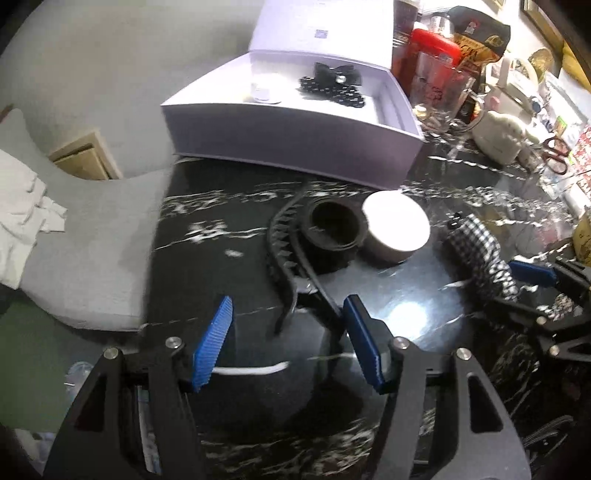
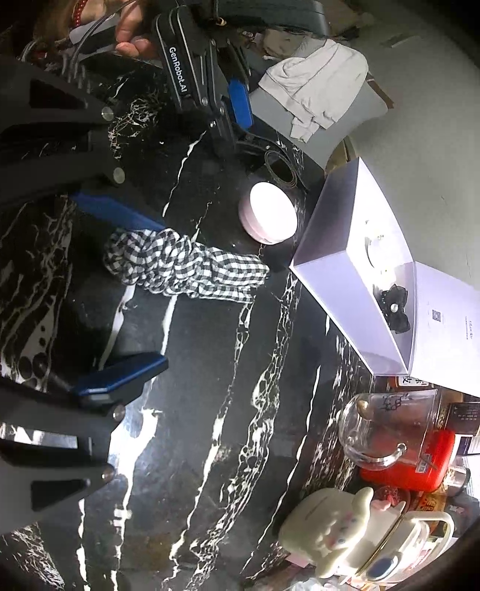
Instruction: Organize objects
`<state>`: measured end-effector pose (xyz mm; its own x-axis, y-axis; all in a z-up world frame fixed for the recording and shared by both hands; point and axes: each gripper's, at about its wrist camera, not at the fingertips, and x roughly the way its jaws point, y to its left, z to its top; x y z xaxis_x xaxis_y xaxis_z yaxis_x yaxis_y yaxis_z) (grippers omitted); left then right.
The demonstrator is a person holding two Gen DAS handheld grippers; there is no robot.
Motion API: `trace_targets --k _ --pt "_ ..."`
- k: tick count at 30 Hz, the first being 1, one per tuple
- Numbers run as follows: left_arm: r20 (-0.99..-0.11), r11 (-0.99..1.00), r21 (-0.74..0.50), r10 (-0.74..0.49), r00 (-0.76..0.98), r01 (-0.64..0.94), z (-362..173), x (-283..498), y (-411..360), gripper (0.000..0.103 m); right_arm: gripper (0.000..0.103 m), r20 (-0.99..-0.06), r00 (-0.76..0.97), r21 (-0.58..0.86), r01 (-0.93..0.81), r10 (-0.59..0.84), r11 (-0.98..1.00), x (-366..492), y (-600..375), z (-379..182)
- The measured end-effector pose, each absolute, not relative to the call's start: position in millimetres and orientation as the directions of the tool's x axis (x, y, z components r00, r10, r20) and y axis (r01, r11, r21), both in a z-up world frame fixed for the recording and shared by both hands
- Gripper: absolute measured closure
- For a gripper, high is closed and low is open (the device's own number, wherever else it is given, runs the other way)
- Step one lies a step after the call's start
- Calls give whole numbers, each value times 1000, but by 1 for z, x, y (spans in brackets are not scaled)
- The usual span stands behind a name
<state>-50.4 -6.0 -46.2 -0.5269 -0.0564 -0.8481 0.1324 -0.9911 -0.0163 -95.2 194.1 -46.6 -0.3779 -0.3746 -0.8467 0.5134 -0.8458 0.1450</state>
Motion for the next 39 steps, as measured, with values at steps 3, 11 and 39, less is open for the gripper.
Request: trace_targets --k 3,11,39 --pt "-844 -988 10 -91 -529 154 -45 -47 -11 42 35 -847 -384 130 522 -369 -843 -94 192 -47" --pt "-848 -989 -87 11 -531 118 -46 -62 -6 42 35 -836 -403 120 529 -373 -840 -93 189 -48" --pt "-844 -998 -4 -33 -536 69 -52 -58 11 75 80 -826 -474 16 523 -306 -852 -100 193 -49"
